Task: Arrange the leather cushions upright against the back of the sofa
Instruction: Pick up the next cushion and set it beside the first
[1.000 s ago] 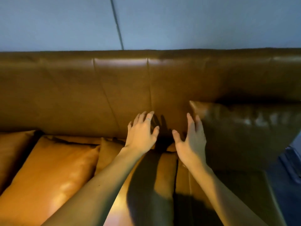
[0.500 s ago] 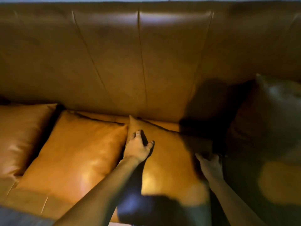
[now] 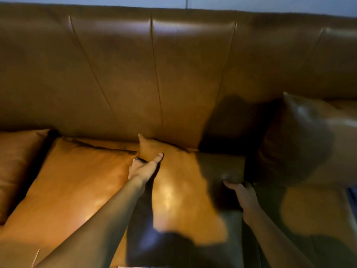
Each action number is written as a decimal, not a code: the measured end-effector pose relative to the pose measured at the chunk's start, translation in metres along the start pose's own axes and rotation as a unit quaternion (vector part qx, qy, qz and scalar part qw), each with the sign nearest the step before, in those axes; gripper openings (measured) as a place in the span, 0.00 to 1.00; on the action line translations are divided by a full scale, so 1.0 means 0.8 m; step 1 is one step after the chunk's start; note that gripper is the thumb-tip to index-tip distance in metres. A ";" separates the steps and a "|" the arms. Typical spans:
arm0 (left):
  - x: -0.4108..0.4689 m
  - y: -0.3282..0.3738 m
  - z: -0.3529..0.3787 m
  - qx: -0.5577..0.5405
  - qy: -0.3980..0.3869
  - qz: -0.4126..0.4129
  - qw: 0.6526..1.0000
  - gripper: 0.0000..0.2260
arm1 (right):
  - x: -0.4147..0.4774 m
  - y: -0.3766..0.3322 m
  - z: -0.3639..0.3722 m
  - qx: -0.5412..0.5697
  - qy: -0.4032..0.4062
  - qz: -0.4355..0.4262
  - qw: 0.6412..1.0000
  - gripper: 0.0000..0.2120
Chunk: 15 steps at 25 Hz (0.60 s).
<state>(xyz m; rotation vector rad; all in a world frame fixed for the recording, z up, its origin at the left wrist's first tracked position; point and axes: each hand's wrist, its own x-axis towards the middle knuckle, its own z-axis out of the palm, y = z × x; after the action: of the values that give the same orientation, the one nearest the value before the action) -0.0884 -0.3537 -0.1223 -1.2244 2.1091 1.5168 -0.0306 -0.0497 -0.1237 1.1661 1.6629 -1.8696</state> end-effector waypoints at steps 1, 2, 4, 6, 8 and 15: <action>-0.011 0.016 -0.006 -0.017 0.001 0.009 1.000 0.49 | -0.007 -0.015 0.004 0.012 0.002 -0.020 1.000 0.43; -0.020 0.033 -0.011 -0.034 0.005 0.018 0.999 0.48 | -0.014 -0.033 0.007 0.020 0.002 -0.044 0.999 0.41; -0.034 0.065 -0.019 -0.065 0.008 0.050 0.997 0.53 | -0.025 -0.072 0.012 0.023 0.001 -0.092 0.996 0.41; -0.042 0.097 -0.025 -0.093 -0.009 0.090 0.992 0.62 | -0.034 -0.105 0.017 0.013 -0.007 -0.122 0.992 0.42; -0.041 0.125 -0.031 -0.134 -0.033 0.125 0.983 0.61 | -0.040 -0.132 0.022 0.011 -0.018 -0.151 0.988 0.43; -0.035 0.150 -0.044 -0.220 -0.065 0.152 0.961 0.35 | -0.037 -0.175 0.040 -0.005 -0.037 -0.194 0.980 0.46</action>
<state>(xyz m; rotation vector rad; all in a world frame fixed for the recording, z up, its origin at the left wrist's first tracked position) -0.1534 -0.3596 -0.0116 -0.9135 2.0044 2.2291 -0.1281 -0.0552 -0.0142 0.7973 1.9632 -2.0965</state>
